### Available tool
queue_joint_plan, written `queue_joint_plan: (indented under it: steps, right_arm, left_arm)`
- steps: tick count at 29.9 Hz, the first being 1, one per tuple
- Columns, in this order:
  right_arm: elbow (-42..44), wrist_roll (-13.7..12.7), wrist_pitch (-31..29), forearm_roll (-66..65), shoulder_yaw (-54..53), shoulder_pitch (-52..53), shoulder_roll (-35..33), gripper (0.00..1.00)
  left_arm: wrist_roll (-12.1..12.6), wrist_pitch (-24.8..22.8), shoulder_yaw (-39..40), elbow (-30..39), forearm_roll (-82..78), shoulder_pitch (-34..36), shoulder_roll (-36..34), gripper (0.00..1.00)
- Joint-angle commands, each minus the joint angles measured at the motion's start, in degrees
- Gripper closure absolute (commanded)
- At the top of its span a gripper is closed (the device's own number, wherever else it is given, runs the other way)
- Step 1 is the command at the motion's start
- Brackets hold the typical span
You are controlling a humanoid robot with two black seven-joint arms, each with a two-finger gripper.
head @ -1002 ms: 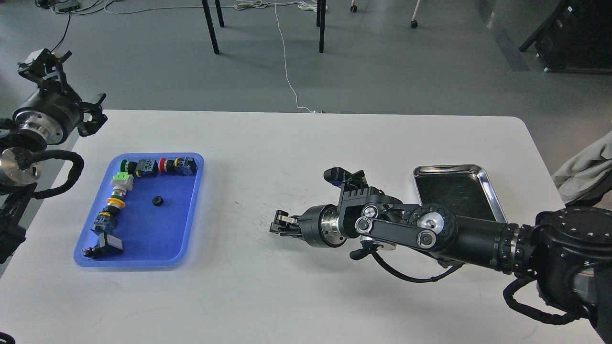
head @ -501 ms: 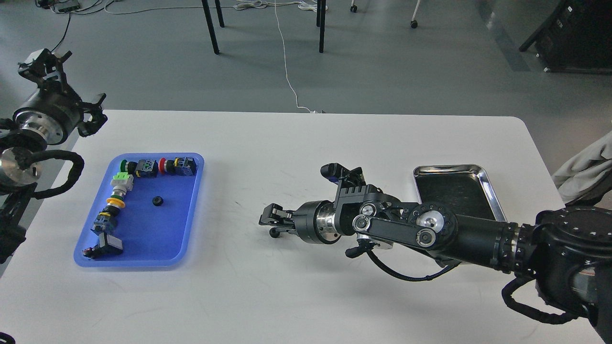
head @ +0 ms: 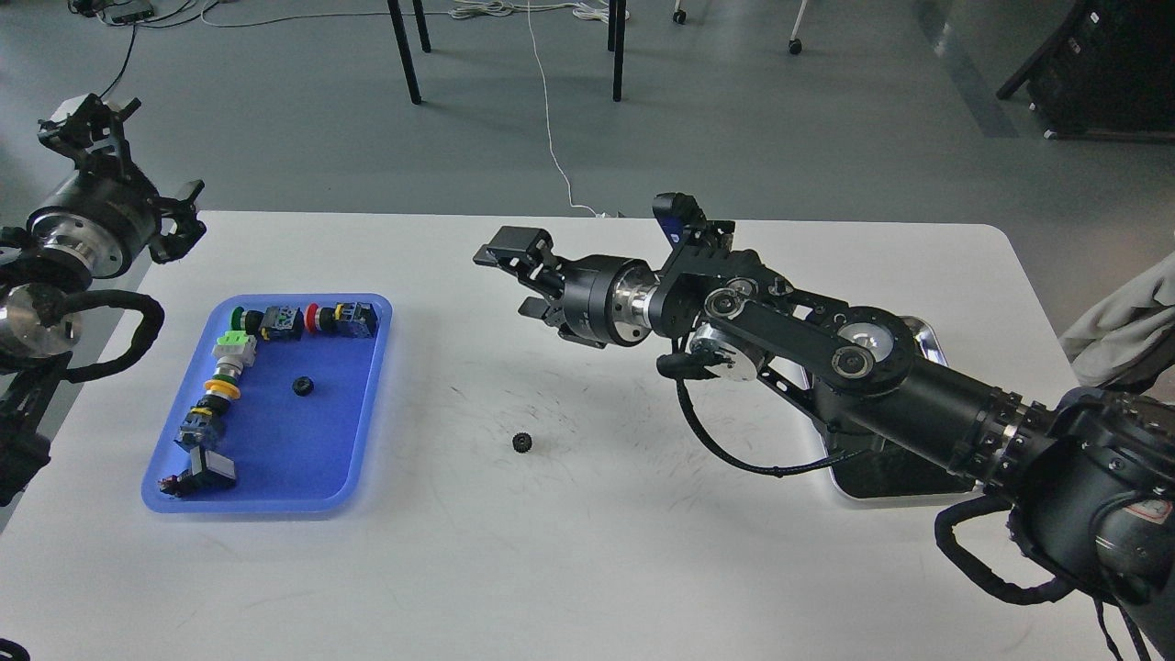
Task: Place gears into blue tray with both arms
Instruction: 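Raise and withdraw the right gripper over the metal tray, then reach the left gripper toward the second gear on the table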
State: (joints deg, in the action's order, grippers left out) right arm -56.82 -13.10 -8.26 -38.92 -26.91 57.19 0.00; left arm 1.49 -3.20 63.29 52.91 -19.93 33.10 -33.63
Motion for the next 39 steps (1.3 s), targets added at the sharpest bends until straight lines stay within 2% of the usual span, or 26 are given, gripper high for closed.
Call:
queue_joint_plan:
  steps: [1,5,9,14,19,23,27,30,34,39]
  right_arm:
    - [-0.04,0.00,-0.17,2.96,-6.74,-0.50,0.00,0.14]
    - [-0.66,0.09,-0.96,7.97,-15.08,-4.79,0.00,0.11]
    - [-1.01,0.18,-4.56,10.88,-26.15,-11.30,-0.96,0.09]
    - [-2.76,0.09,-6.68,22.36,-41.53,-20.78,-4.56,0.08]
    - [-3.38,0.26,-9.75,36.09,-48.67,-28.53,-10.89,0.07]
    - [-2.94,0.26,-11.95,41.11,-54.03,-32.66,-12.30,0.06]
    - [-1.20,0.35,-13.53,41.56,-58.69,-34.78,-12.30,0.06]
    - [1.71,0.44,-15.29,42.87,-60.19,-34.78,-12.30,0.06]
    - [5.48,0.97,-16.87,46.30,-60.19,-34.78,-12.30,0.06]
    - [7.60,1.32,-17.93,46.39,-60.02,-34.78,-12.04,0.06]
  left_arm:
    - [0.53,-0.23,0.08,0.52,-1.69,0.03,-1.00,0.02]
    - [0.71,-0.40,-0.44,2.72,-3.71,-0.05,-2.85,0.02]
    - [1.06,-1.28,-3.87,6.40,-8.72,0.38,-4.07,0.02]
    - [2.20,-2.69,-9.48,17.73,-13.02,0.39,-9.86,0.02]
    - [3.52,-4.35,-14.58,31.96,-18.03,-0.32,-19.79,0.02]
    - [3.87,-6.99,-18.54,40.15,-26.45,-0.32,-24.64,0.02]
    - [3.87,-7.26,-21.26,44.29,-43.92,-0.49,-23.95,0.02]
    - [3.87,-7.17,-26.09,45.61,-55.97,-0.49,-21.14,0.02]
    - [3.78,-6.99,-31.72,45.35,-74.51,-0.49,-16.49,0.02]
    - [3.78,-6.73,-38.49,44.39,-88.95,-0.58,-9.97,0.02]
